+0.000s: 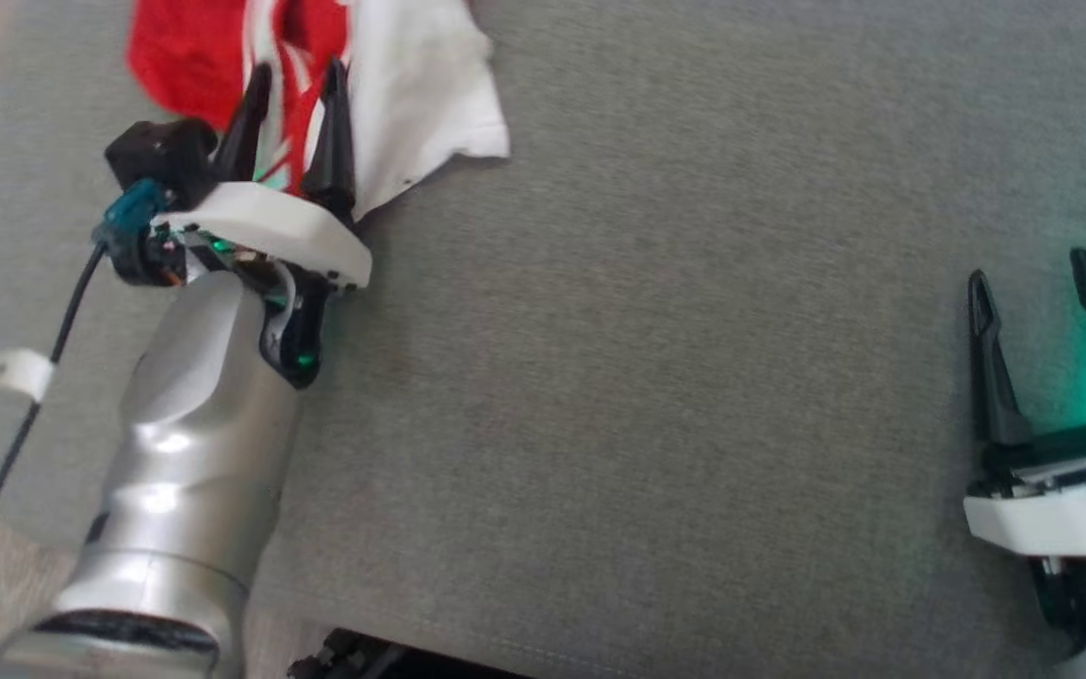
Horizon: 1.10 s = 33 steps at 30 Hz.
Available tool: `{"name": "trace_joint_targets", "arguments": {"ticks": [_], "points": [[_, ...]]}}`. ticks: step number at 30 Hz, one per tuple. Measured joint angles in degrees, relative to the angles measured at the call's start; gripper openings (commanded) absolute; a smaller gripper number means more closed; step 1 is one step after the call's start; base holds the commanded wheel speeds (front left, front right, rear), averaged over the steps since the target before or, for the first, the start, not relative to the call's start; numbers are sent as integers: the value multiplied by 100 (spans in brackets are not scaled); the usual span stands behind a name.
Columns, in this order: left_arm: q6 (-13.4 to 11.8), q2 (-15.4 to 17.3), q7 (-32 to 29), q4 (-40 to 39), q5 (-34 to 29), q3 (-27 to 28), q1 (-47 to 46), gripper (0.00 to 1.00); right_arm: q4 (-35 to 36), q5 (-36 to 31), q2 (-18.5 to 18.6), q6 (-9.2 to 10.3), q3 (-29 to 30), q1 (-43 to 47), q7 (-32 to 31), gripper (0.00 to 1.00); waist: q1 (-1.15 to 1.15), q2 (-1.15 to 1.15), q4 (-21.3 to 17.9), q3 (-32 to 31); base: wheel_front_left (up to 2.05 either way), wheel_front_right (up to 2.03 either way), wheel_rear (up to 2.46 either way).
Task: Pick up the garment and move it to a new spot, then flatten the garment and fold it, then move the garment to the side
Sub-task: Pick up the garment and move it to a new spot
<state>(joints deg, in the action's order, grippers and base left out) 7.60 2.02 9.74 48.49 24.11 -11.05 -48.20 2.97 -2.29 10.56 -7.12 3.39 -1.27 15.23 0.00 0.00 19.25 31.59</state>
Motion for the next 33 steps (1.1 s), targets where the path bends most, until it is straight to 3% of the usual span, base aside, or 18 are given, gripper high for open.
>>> {"name": "trace_joint_targets", "arguments": {"ticks": [6,8,11,14,19,27,33], "points": [[12,352,116,1029,15,-188,-485,100,135,-82,-63,0,-34,-160,36,100,-2,0,-246,243,0,0,0],[13,380,287,1327,-7,-242,-704,0,168,-85,-85,0,-44,-180,42,100,-2,0,-298,293,0,0,0],[-12,453,465,1425,-140,-336,-759,0,85,-133,-103,0,-69,-235,41,100,-1,0,-326,237,0,0,0],[-327,670,494,1254,-549,-504,-732,0,-126,-130,-143,0,-125,-344,38,100,1,0,-378,96,0,0,0],[-594,1226,497,-259,-1018,-423,-622,0,-583,-15,-332,1,-275,-509,-14,100,1,0,-542,-311,0,0,0],[-502,1884,498,-1929,-1626,-610,-151,0,-851,242,-675,0,-623,-341,-22,100,-1,0,-1185,-1158,0,0,0],[-344,1982,149,-3129,-1737,-1049,77,0,-808,460,-750,1,-684,52,-36,100,-1,0,-1931,-1675,0,0,0]]}}
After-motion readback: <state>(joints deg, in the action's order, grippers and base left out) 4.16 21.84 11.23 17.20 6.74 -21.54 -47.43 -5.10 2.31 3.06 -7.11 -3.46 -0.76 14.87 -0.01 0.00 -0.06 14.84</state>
